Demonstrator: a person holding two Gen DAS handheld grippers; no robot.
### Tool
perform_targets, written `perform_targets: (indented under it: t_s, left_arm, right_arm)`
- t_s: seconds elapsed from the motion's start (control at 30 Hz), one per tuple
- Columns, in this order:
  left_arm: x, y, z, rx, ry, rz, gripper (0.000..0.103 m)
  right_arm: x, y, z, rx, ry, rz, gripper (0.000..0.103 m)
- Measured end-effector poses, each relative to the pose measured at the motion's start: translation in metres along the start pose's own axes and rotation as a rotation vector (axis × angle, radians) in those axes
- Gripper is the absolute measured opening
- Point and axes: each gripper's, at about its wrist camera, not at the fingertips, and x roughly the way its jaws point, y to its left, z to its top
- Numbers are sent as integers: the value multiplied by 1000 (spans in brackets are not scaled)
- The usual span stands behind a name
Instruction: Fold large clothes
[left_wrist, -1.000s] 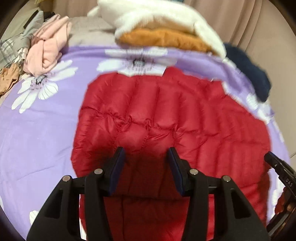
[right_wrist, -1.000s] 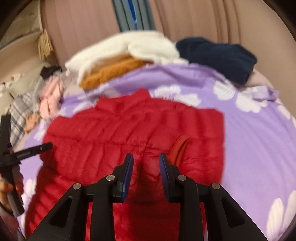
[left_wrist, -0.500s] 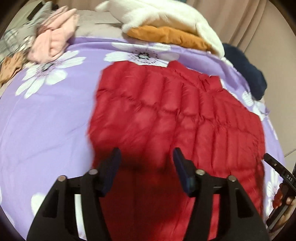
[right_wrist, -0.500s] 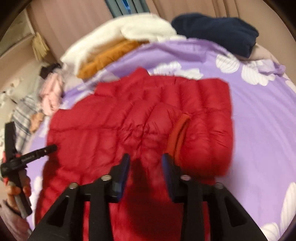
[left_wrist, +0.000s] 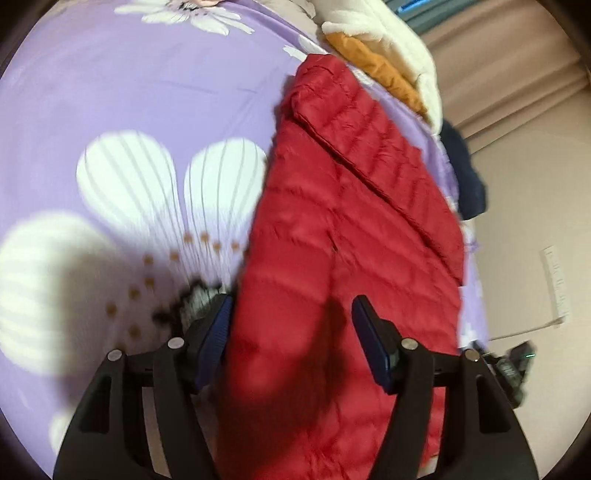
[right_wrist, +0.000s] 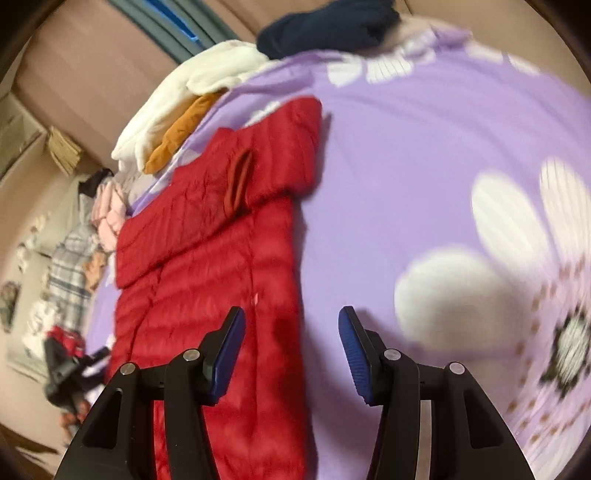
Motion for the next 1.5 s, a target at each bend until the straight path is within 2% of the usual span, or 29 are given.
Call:
perform_targets:
  t_s: [0.1, 0.43, 0.47, 0.57, 0.6, 0.63, 0.7, 0.77, 0.83, 0.87, 1.07, 1.27, 1.5]
  left_arm:
    - [-6, 5, -15, -43, 16, -73, 67]
    - [-21, 7, -57, -90, 86, -213, 64]
    - [-22, 5, -62, -76, 91, -208, 63]
    - [-17, -5, -67, -24, 112, -163, 50]
    - [-15, -7, -67, -18, 115, -153, 40]
    - [-12, -9, -66, -15, 119, -142, 30]
    - [-8, -12, -63, -14, 121, -135, 23]
    - [-11, -20, -59, 10, 101, -121, 16]
    - [-18, -26, -54, 26, 71, -130, 14]
    - [-22, -29, -52, 35, 54, -136, 13]
    - [-50, -62, -42, 148, -52, -153, 11]
    - [-79, -91, -41, 273, -144, -195, 11]
    - [-119, -112, -44, 362, -213, -259, 11]
  right_arm:
    - [0, -5, -17, 46, 35, 58, 52]
    - [-14, 3, -54, 66, 145, 207, 52]
    - [-14, 4, -57, 68, 153, 216, 52]
    - [-13, 8, -63, 61, 168, 234, 52]
    - [-12, 12, -64, 46, 165, 227, 52]
    - [-12, 15, -64, 30, 159, 215, 52]
    - [-11, 22, -63, 1, 146, 198, 49]
    - [-13, 29, -63, -33, 133, 176, 34]
    - [-20, 38, -61, -83, 96, 161, 27]
    - [-24, 42, -61, -100, 79, 163, 24]
    - [-49, 66, -55, -196, -34, 180, 19]
    - [-73, 85, -47, -276, -126, 216, 17]
    - [-110, 99, -42, -379, -209, 285, 17]
